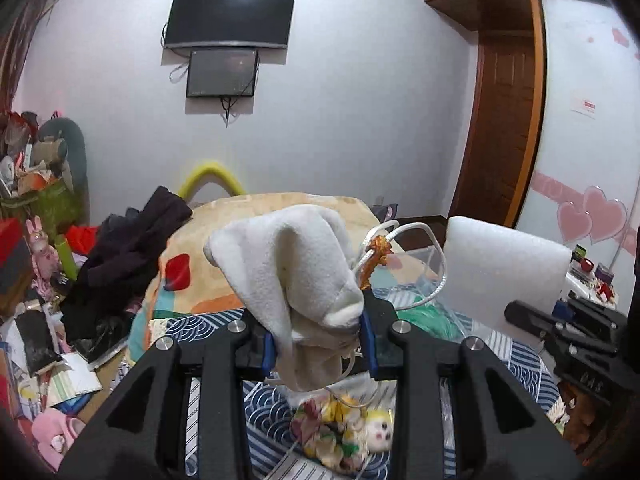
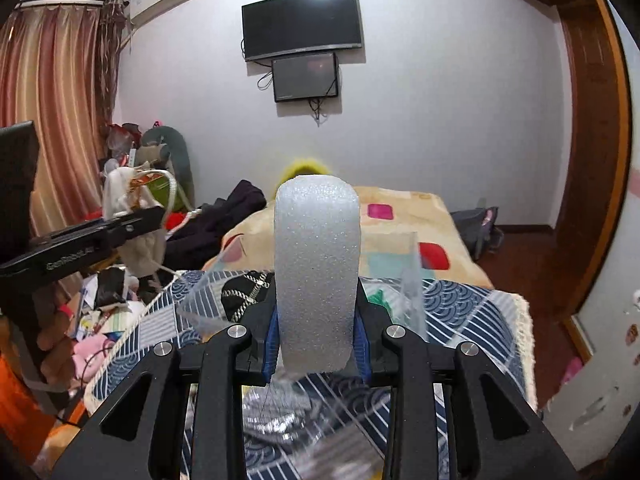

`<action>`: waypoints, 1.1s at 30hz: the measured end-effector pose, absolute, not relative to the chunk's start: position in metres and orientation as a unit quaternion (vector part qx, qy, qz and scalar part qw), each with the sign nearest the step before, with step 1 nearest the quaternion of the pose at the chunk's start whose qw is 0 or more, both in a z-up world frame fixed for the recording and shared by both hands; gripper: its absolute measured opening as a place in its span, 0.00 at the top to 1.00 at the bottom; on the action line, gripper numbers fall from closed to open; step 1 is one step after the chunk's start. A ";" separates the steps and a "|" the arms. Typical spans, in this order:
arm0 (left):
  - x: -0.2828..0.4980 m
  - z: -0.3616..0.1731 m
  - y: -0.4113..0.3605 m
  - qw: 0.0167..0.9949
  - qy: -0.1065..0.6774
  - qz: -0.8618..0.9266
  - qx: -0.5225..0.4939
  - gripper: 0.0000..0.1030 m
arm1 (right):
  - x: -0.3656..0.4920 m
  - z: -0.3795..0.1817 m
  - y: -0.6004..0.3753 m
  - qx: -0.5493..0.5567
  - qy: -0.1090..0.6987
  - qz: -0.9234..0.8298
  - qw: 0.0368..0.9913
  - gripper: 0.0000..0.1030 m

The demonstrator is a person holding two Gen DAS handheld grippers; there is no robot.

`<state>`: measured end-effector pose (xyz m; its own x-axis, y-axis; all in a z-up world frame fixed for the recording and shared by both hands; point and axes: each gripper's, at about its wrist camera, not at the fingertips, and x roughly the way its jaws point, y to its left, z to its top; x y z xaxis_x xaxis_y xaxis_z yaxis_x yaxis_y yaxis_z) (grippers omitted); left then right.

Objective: Organize soft objects
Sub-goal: 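Lower the foam block into the box with the right tool while the left tool drops the cloth bag in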

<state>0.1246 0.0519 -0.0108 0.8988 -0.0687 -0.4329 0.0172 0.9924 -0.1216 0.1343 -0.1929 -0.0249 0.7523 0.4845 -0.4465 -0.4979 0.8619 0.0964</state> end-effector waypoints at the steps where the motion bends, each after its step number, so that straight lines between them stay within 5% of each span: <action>1: 0.131 -0.012 0.052 0.972 0.227 -0.021 -0.060 0.68 | 0.139 -0.028 -0.190 -0.010 0.240 0.267 0.933 0.73; 18: 0.218 -0.081 0.028 0.943 0.327 -0.025 -0.055 0.68 | 0.179 -0.072 -0.163 -0.044 0.323 0.278 0.903 0.73; 21: 0.222 -0.086 0.024 0.938 0.341 -0.025 -0.049 0.59 | 0.184 -0.071 -0.167 -0.045 0.328 0.268 0.905 0.71; 23: 0.222 -0.086 0.023 0.936 0.347 -0.032 -0.052 0.48 | 0.187 -0.069 -0.168 -0.053 0.330 0.252 0.908 0.58; 25: 0.219 -0.084 0.022 0.937 0.344 -0.033 -0.051 0.40 | 0.183 -0.067 -0.171 -0.061 0.321 0.232 0.916 0.33; 33: 0.193 -0.063 0.019 0.945 0.322 -0.038 -0.040 0.14 | 0.166 -0.047 -0.180 -0.088 0.276 0.205 0.935 0.19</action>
<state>0.1932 0.0194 -0.0631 0.7902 -0.0971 -0.6050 0.0454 0.9939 -0.1002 0.1656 -0.1802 -0.0474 0.7639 0.3351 -0.5515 -0.4322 0.9003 -0.0516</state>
